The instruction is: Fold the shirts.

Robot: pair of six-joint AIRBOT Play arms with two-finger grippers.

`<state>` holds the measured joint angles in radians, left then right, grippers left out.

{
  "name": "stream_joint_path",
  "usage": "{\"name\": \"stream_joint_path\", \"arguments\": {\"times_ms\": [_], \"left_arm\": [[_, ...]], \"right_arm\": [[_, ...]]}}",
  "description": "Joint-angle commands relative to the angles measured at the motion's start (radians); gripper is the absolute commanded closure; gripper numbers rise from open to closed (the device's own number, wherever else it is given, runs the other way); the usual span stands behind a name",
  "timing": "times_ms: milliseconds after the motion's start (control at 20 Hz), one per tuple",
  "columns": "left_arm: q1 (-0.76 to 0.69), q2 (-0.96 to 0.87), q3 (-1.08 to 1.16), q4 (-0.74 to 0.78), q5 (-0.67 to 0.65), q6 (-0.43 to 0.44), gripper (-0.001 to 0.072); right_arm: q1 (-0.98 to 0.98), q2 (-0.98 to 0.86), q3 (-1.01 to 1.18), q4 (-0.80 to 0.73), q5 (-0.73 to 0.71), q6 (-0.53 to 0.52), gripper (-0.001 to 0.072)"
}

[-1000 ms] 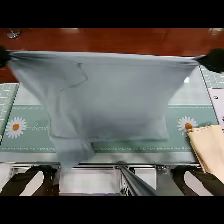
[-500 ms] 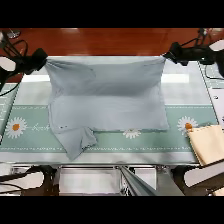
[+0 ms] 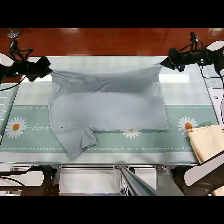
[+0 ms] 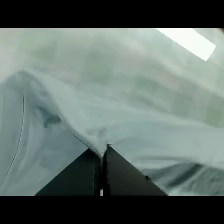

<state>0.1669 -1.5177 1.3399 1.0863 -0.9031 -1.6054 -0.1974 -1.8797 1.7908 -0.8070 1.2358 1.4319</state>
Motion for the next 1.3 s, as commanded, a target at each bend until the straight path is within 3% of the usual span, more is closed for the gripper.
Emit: {"name": "stream_joint_path", "arguments": {"times_ms": [0,100,450,500,550,600,650,850,1000,1100,1250], "left_arm": [[0.016,-0.005,0.032,0.097,-0.278,0.135,0.0686],[0.02,-0.007,0.005,0.179,-0.331,0.137,0.0686],[-0.005,-0.067,-0.092,0.196,-0.29,0.083,0.0686],[-0.005,-0.066,-0.092,0.196,-0.296,0.072,0.0683],[-0.005,-0.066,-0.089,0.197,-0.32,0.058,0.0581],[-0.002,-0.066,-0.076,0.205,-0.366,0.06,0.0206],[0.008,-0.064,-0.052,0.225,-0.421,0.056,0.0005],[0.111,0.035,-0.033,0.278,-0.595,0.126,0.0005],[0.227,0.207,-0.247,0.197,-0.569,0.153,0.0005],[0.317,0.338,-0.456,0.107,-0.508,0.174,0.0004],[0.425,0.493,-0.719,-0.041,-0.438,0.207,0.0003]], "right_arm": [[-0.011,0.014,0.005,-0.19,0.207,-0.003,0.0674],[-0.006,0.013,-0.008,-0.299,0.237,0.039,0.0674],[0.052,-0.029,-0.126,-0.312,0.197,0.054,0.0674],[0.059,-0.03,-0.129,-0.314,0.183,0.068,0.0639],[0.066,-0.029,-0.128,-0.307,0.177,0.103,0.0349],[0.065,-0.023,-0.124,-0.294,0.187,0.102,0.0089],[0.054,-0.008,-0.114,-0.295,0.212,0.109,0.0095],[-0.047,0.157,-0.127,-0.407,0.259,0.109,0.0095],[-0.143,0.363,-0.37,-0.475,0.122,0.113,0.0095],[-0.192,0.539,-0.675,-0.315,-0.068,0.077,0.0095],[-0.203,0.79,-1.087,0.03,-0.244,-0.122,0.0095]]}}
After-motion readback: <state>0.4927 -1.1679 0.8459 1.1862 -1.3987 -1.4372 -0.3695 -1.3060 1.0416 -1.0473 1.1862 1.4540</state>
